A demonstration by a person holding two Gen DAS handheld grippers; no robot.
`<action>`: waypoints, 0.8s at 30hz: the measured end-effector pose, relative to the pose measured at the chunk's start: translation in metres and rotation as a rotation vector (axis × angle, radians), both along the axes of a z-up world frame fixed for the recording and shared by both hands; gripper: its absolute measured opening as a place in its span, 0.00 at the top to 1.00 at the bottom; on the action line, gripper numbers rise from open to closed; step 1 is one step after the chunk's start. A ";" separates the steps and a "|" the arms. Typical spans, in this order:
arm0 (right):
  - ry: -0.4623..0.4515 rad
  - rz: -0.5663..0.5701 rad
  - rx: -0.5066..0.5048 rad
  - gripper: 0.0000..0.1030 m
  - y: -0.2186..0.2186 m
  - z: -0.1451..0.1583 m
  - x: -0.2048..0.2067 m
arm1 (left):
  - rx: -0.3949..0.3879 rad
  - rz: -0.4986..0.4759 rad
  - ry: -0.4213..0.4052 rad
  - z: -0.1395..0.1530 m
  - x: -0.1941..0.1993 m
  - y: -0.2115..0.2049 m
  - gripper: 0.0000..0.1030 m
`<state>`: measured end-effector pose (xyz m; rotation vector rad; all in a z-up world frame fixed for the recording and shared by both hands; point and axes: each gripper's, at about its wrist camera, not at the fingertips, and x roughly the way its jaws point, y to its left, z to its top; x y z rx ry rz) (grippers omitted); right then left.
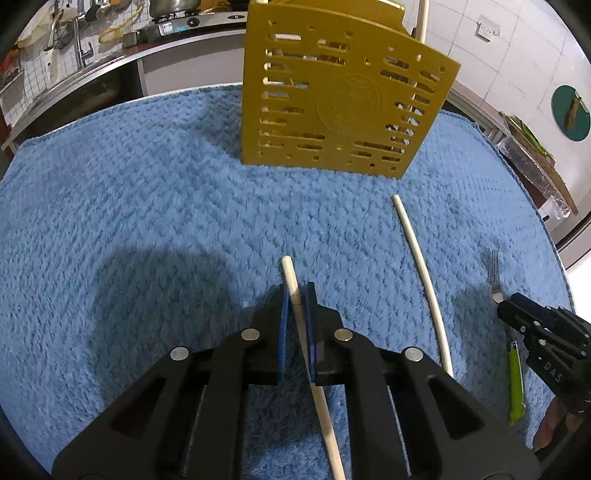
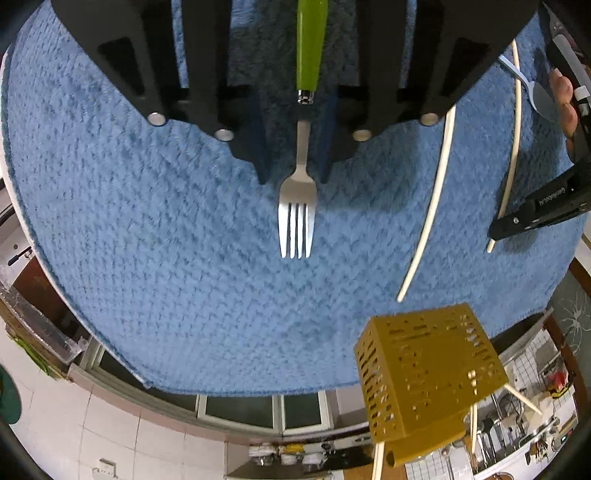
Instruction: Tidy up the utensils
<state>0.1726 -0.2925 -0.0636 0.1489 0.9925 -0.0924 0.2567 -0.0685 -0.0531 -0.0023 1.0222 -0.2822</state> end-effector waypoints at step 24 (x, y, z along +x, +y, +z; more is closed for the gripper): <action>-0.135 -0.019 0.111 0.95 -0.023 0.018 0.001 | -0.085 0.010 -0.143 0.049 -0.014 0.009 0.94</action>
